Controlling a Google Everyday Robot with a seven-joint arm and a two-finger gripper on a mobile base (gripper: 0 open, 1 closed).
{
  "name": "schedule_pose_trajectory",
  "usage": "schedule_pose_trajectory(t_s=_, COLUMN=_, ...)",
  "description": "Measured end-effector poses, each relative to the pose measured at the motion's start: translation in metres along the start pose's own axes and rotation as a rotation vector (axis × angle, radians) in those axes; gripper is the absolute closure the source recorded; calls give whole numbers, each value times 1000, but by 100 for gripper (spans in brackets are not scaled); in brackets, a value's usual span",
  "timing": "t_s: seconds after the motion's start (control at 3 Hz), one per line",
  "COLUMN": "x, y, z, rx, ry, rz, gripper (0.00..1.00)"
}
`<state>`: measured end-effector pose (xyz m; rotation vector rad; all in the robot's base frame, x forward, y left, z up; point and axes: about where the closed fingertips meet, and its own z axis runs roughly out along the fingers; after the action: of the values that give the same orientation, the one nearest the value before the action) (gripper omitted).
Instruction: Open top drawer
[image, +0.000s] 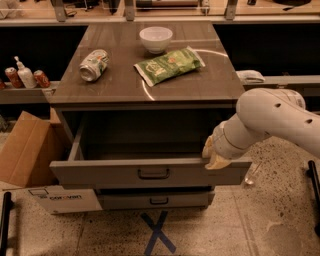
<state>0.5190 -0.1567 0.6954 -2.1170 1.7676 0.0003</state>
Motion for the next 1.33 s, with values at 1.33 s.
schedule_pose_trajectory(t_s=1.33, x=6, y=21, z=30, rx=-131, ry=-39, rz=26, gripper=19)
